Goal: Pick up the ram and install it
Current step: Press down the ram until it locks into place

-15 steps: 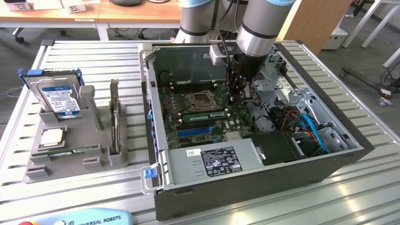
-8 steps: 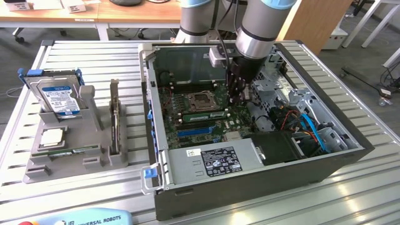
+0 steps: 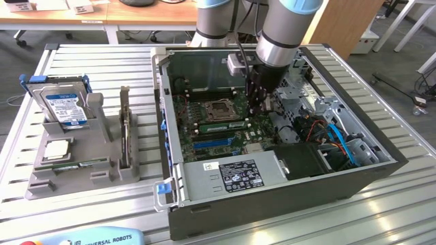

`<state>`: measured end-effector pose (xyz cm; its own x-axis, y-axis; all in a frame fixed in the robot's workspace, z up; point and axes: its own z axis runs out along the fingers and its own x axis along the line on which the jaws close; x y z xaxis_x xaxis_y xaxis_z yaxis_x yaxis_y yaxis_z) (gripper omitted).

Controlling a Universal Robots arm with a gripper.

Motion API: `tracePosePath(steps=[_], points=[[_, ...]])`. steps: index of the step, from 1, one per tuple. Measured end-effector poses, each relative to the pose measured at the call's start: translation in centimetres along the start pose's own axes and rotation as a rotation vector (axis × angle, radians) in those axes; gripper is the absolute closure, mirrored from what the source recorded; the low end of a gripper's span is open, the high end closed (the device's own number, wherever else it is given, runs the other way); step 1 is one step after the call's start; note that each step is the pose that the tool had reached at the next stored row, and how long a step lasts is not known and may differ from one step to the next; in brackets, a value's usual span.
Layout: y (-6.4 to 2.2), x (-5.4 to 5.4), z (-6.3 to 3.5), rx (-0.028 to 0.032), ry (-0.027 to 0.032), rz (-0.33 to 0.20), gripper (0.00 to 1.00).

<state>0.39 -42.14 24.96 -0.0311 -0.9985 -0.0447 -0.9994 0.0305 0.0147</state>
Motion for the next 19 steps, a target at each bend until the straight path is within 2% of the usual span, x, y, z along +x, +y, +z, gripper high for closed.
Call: tracePosePath(steps=[19], points=[[-0.01, 0.02, 0.58, 0.0001, 0.0001, 0.000, 0.90]])
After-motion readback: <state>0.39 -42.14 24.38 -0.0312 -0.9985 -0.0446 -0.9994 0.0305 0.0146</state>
